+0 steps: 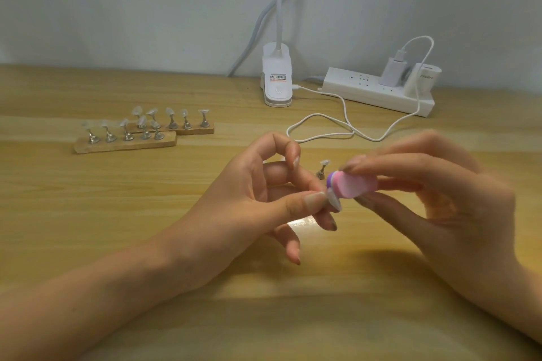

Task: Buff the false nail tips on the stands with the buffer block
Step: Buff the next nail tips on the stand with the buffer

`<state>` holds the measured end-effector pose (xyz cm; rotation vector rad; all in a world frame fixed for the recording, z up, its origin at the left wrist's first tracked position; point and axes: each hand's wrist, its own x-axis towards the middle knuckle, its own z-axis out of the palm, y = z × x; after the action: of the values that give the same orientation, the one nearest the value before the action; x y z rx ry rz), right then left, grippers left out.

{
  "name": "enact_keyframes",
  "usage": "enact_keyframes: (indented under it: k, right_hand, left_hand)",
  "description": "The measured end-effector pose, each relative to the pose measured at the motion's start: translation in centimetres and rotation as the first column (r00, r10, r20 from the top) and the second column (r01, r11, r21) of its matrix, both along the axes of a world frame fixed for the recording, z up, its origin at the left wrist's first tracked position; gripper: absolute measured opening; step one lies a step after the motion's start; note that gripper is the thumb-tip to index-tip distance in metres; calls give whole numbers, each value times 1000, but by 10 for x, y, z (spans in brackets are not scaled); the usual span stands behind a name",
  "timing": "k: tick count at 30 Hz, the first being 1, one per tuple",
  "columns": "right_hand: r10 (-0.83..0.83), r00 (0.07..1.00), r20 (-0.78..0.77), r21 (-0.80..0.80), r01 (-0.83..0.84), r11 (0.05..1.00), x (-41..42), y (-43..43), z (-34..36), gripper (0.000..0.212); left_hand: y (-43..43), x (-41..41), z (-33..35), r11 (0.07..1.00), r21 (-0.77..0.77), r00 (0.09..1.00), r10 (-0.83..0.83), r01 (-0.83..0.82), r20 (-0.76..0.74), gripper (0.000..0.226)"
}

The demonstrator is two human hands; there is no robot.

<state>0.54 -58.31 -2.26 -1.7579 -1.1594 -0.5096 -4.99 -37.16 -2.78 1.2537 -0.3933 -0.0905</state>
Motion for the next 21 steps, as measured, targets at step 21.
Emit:
enact_keyframes:
  k: [21]
  right_hand:
    - [-17,992,125,-117,32,993,-1,-2,3,25]
  left_hand:
    - [-3,0,-2,997,14,993,75,-74,-90,43]
